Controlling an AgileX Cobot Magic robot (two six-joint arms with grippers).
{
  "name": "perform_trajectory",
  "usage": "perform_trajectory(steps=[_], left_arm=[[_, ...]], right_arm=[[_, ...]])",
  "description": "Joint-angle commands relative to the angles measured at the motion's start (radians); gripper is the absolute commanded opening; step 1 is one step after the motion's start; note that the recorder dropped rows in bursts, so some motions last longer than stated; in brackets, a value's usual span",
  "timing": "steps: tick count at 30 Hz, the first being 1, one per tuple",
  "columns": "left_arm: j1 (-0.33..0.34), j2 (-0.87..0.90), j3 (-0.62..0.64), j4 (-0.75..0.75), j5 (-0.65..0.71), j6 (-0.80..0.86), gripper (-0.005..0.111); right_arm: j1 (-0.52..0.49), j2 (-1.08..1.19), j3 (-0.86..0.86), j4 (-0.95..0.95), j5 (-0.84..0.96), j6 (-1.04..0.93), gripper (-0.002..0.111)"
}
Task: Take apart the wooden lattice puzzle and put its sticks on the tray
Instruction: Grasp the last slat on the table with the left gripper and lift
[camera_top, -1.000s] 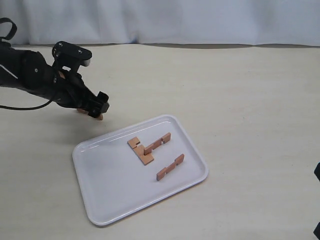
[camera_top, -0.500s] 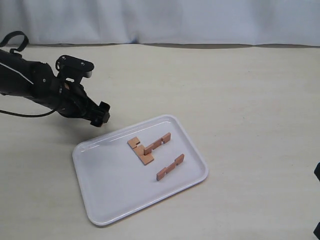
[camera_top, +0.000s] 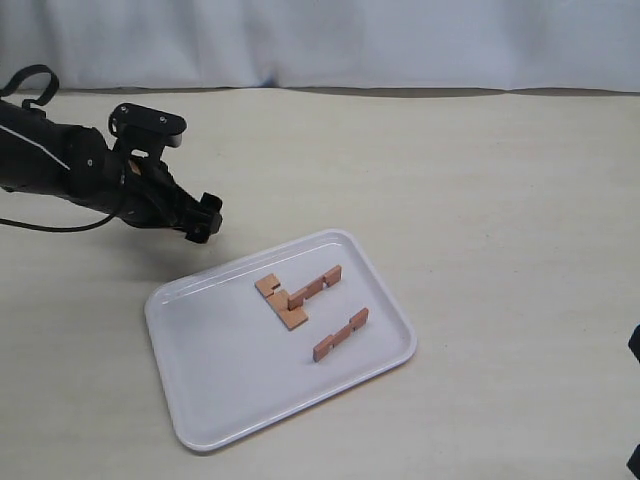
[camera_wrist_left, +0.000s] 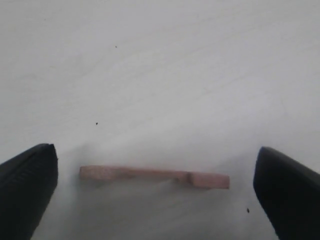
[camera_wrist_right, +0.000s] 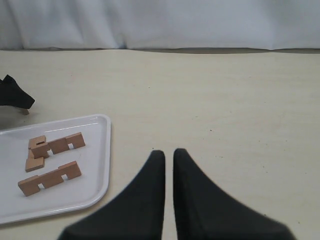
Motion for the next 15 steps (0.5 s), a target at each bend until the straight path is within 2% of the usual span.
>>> perform_trajectory(steps=[1, 12, 15], left_arm=[[0.002, 0.014, -0.001, -0.006, -0.024, -0.007, 0.101], [0.002, 0.037, -0.001, -0.01, -0.048, -0.017, 0.101], [0.002, 0.037, -0.001, -0.002, -0.049, -0.017, 0.09]], right_arm=[[0.002, -0.004, 0.004, 0.002, -0.004, -0.006, 0.006], [0.002, -0.004, 0.004, 0.002, -0.004, -0.006, 0.006], [0.002, -0.004, 0.004, 0.002, -0.004, -0.006, 0.006]])
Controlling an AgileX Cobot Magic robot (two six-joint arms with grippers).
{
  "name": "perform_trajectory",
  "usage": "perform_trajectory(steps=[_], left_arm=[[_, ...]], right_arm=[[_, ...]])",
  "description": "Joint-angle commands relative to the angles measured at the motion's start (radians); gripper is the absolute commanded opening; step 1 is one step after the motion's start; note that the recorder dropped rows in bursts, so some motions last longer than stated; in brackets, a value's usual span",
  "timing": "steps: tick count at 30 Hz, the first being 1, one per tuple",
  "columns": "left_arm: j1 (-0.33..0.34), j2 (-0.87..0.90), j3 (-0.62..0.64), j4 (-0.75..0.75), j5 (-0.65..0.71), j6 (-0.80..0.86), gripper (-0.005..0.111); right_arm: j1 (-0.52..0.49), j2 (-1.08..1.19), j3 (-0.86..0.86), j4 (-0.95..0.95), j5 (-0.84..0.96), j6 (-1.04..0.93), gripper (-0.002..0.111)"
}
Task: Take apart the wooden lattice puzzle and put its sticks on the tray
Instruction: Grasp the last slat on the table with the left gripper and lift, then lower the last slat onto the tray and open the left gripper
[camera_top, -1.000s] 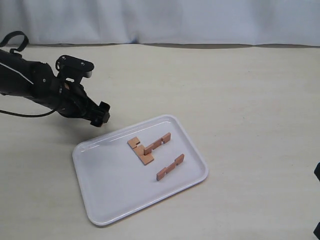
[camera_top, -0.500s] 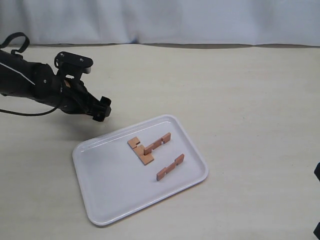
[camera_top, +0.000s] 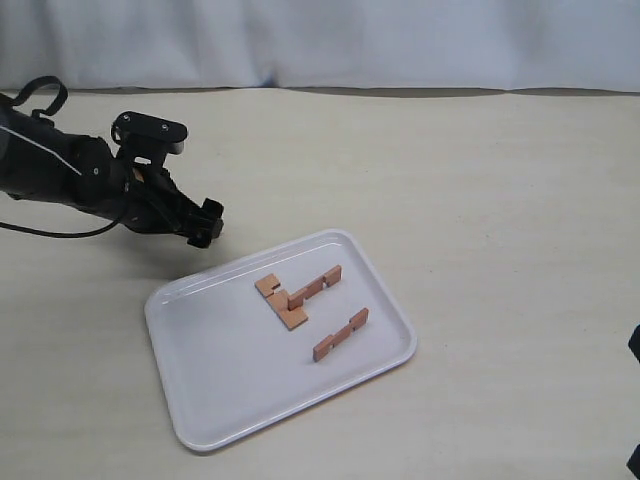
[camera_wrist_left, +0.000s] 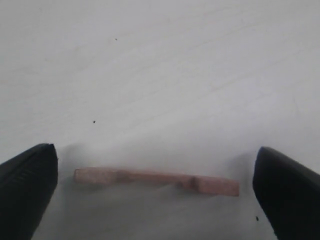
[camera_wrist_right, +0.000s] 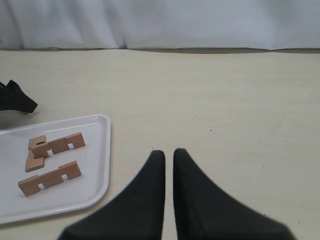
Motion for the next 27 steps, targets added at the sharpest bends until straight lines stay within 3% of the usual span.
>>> perform_trajectory(steps=[1, 4, 11, 14, 15, 16, 20, 23, 27], left_arm=[[0.002, 0.003, -0.001, 0.0, -0.02, -0.006, 0.082], [0.002, 0.003, -0.001, 0.0, -0.022, -0.006, 0.067], [0.002, 0.003, -0.001, 0.0, -0.018, 0.005, 0.052], [0.002, -0.005, -0.001, 0.0, 0.002, 0.005, 0.028], [0.002, -0.026, -0.003, 0.005, 0.023, 0.014, 0.01], [0.002, -0.048, -0.003, 0.015, 0.041, 0.013, 0.001], [-0.017, -0.242, -0.003, 0.026, 0.135, 0.019, 0.0], [-0.118, -0.333, -0.001, 0.026, 0.26, 0.055, 0.0], [-0.281, -0.303, -0.001, 0.026, 0.394, 0.055, 0.0]], right_arm=[[0.002, -0.004, 0.004, 0.002, -0.004, -0.006, 0.006], [0.002, -0.004, 0.004, 0.002, -0.004, -0.006, 0.006], [0.002, -0.004, 0.004, 0.002, -0.004, -0.006, 0.006], [0.002, -0.004, 0.004, 0.002, -0.004, -0.006, 0.006], [0.002, -0.004, 0.004, 0.002, -0.004, -0.006, 0.006], [0.002, -0.004, 0.004, 0.002, -0.004, -0.006, 0.006], [0.002, -0.004, 0.004, 0.002, -0.004, -0.006, 0.006], [0.002, -0.004, 0.004, 0.002, -0.004, -0.006, 0.006], [0.002, -0.004, 0.004, 0.002, -0.004, -0.006, 0.006]])
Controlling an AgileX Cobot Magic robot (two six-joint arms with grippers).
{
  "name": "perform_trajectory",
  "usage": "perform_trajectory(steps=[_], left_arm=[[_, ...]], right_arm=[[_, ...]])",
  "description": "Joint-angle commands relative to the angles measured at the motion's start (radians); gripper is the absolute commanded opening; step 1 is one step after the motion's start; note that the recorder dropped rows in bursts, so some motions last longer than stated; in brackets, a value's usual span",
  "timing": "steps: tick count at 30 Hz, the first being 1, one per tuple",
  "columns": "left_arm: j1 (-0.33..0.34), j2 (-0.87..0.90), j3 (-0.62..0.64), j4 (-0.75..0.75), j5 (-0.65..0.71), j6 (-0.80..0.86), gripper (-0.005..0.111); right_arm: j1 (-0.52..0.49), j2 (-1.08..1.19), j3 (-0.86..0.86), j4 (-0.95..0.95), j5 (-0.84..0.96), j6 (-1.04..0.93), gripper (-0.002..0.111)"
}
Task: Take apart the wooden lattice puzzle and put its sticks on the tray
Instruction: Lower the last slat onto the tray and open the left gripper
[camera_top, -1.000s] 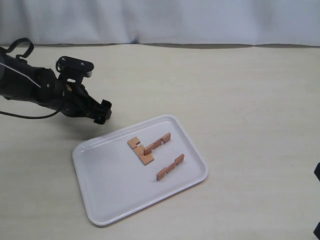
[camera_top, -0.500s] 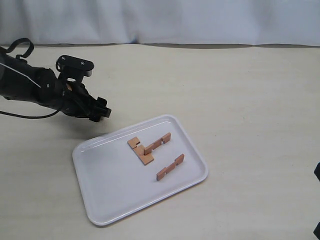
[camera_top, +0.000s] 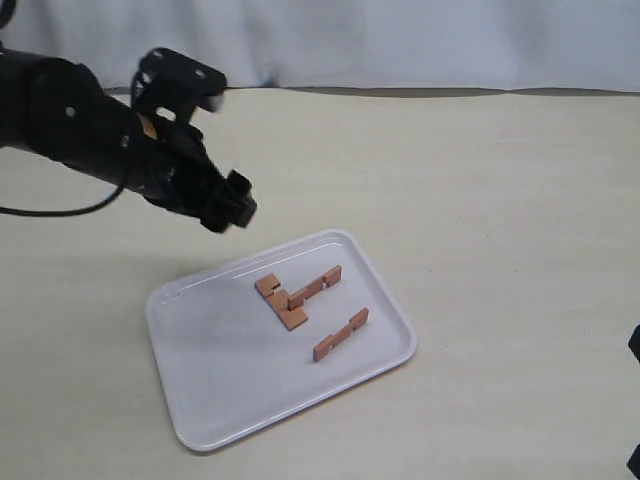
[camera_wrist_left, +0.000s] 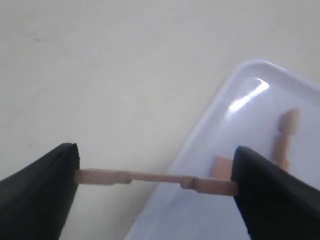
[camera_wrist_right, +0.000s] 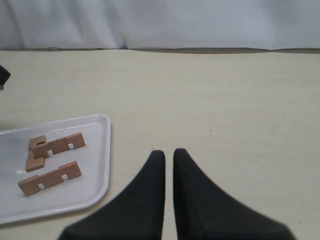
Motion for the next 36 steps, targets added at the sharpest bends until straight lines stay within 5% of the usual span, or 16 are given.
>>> perform_trajectory(steps=[1, 6, 9, 16, 23, 29, 31, 36], left_arm=[[-0.12, 0.03, 0.001, 0.001, 0.129, 0.007, 0.0], [-0.155, 0.083, 0.001, -0.04, 0.137, 0.007, 0.002], [-0.155, 0.117, 0.001, -0.054, 0.11, 0.007, 0.016], [-0.155, 0.126, 0.001, -0.052, 0.093, 0.007, 0.075], [-0.155, 0.092, 0.001, -0.052, 0.096, 0.007, 0.093], [-0.15, 0.013, -0.005, -0.009, 0.194, -0.003, 0.093], [-0.13, -0.04, -0.028, 0.073, 0.287, -0.12, 0.088], [-0.035, -0.174, -0.039, 0.368, 0.543, -0.287, 0.04]], right_arm=[[0.002, -0.004, 0.004, 0.002, -0.004, -0.006, 0.006], [0.002, -0.004, 0.004, 0.002, -0.004, -0.006, 0.006], [0.002, -0.004, 0.004, 0.002, -0.004, -0.006, 0.006], [0.002, -0.004, 0.004, 0.002, -0.004, -0.006, 0.006], [0.002, -0.004, 0.004, 0.002, -0.004, -0.006, 0.006], [0.002, -0.004, 0.004, 0.002, -0.004, -0.006, 0.006], [0.002, -0.004, 0.004, 0.002, -0.004, -0.006, 0.006], [0.002, -0.004, 0.004, 0.002, -0.004, -0.006, 0.006]])
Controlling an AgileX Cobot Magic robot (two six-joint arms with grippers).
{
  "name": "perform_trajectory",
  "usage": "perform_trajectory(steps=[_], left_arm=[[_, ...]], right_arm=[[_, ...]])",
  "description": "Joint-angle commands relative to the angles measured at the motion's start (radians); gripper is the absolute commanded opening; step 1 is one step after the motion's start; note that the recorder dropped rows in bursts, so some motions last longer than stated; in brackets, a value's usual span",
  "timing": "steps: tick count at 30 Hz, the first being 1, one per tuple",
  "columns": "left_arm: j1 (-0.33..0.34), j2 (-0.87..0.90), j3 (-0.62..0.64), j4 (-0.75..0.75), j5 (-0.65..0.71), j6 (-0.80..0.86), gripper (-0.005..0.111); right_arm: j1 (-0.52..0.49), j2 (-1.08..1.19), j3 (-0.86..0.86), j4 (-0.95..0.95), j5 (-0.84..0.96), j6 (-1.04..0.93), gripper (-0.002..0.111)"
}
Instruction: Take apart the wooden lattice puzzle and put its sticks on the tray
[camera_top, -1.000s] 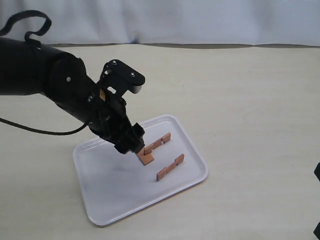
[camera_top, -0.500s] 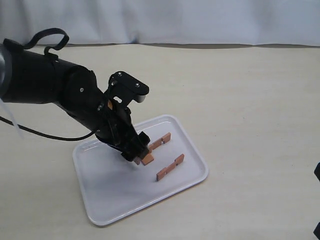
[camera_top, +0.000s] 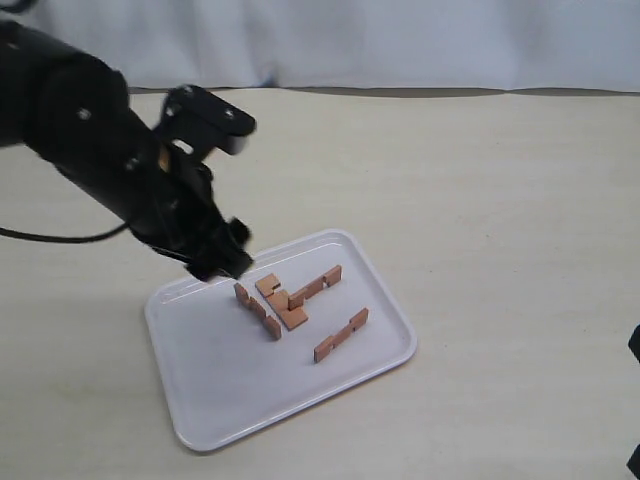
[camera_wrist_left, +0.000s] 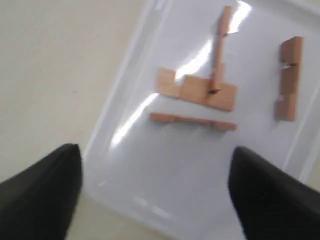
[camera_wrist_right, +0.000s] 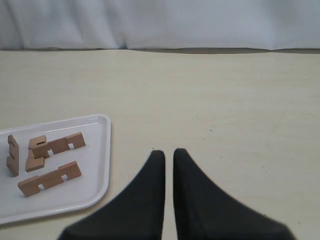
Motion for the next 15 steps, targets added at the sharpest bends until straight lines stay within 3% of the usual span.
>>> perform_trajectory(steps=[1, 3, 4, 6, 10, 15], left_arm=[[0.103, -0.12, -0.004, 0.255, 0.242, -0.139, 0.026], [0.178, -0.161, 0.012, 0.286, 0.309, -0.157, 0.003], [0.225, -0.184, 0.024, 0.282, 0.331, -0.157, 0.0], [0.3, -0.23, 0.051, 0.25, 0.325, -0.173, 0.0], [0.43, -0.374, 0.148, 0.096, 0.147, -0.122, 0.0], [0.463, -0.6, 0.252, 0.041, -0.006, -0.156, 0.0]], right_arm=[[0.002, -0.004, 0.004, 0.002, -0.004, -0.006, 0.006], [0.002, -0.004, 0.004, 0.002, -0.004, -0.006, 0.006], [0.002, -0.004, 0.004, 0.002, -0.004, -0.006, 0.006], [0.002, -0.004, 0.004, 0.002, -0.004, -0.006, 0.006], [0.002, -0.004, 0.004, 0.002, -0.004, -0.006, 0.006], [0.002, -0.004, 0.004, 0.002, -0.004, -0.006, 0.006]])
